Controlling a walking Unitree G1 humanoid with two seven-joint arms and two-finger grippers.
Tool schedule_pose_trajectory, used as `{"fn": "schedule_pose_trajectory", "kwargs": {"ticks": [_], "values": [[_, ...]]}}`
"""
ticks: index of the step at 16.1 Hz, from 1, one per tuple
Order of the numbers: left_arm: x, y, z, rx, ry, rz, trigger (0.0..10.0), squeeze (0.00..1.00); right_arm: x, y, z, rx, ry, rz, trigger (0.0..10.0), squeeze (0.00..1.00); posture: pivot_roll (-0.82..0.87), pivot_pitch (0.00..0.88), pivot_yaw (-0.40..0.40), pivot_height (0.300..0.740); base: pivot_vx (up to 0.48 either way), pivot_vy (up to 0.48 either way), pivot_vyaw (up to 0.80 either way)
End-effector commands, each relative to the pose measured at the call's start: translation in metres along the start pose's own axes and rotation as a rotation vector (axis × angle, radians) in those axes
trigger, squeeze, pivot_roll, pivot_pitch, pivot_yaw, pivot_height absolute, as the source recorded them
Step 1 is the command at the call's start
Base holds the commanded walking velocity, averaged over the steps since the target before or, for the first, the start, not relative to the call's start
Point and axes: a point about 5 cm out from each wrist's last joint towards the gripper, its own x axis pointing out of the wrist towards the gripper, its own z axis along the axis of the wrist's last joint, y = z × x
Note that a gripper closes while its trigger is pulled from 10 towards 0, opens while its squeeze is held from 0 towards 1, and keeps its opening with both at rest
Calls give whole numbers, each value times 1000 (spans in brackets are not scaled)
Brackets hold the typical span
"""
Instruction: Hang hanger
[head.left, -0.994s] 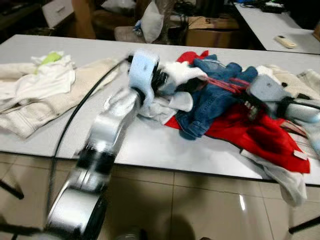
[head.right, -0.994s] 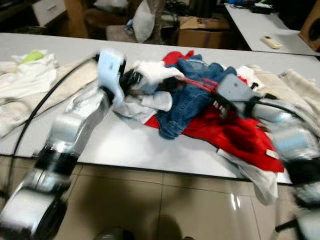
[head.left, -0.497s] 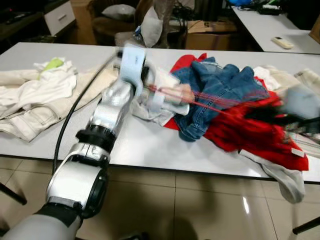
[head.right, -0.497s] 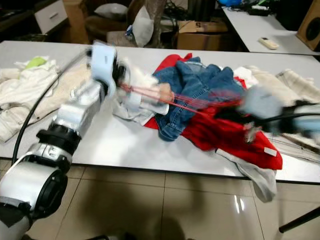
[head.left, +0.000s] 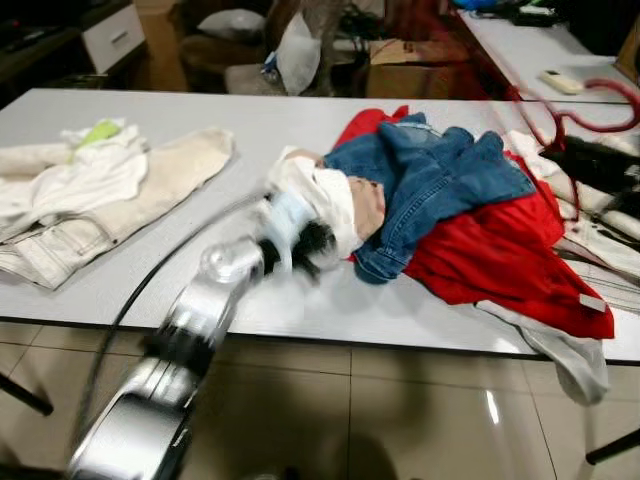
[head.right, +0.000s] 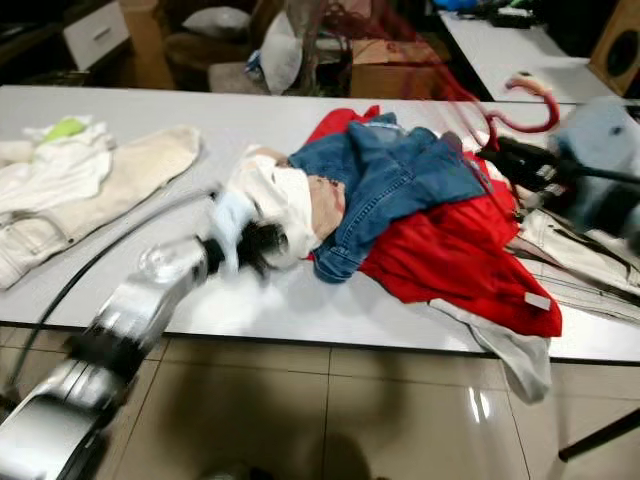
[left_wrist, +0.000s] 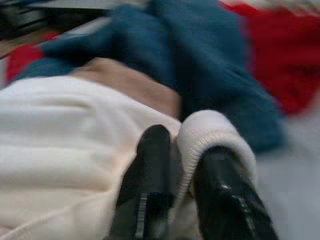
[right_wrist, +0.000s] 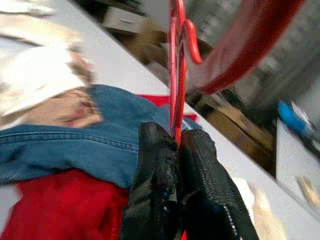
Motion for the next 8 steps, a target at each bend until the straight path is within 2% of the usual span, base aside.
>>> {"fn": "schedule_pose_trajectory", "kwargs": {"ticks": [1,2,3,4,5,7,8], "values": [[-6,-2,4,91,31,-36,10000,1000,5,5,0,-6,5,-28,10000,0,-100,0,89,740,0,0,0],[-15,-3,4,131,48,-39,10000,1000,11,11,-2,44,6,-47,10000,0,-103,0,91,740,0,0,0],[-41,-3,20,85,-19,7,10000,1000,29,29,-4,189,1,-154,10000,0,-107,0,94,740,0,0,0],[-56,-7,32,17,-90,3,10000,1000,37,40,-2,223,-7,-212,10000,0,-100,0,88,740,0,0,0],[-68,-12,43,-47,-165,-5,10000,1000,42,51,4,273,-53,-220,10000,0,-99,0,87,740,0,0,0],[-80,-16,54,-125,-264,22,10000,1000,50,67,17,367,-168,-220,10000,0,-87,0,77,740,0,0,0],[-82,-14,54,-155,-299,96,10000,1000,52,74,24,403,-213,-240,10000,0,-87,0,76,740,0,0,0]]}}
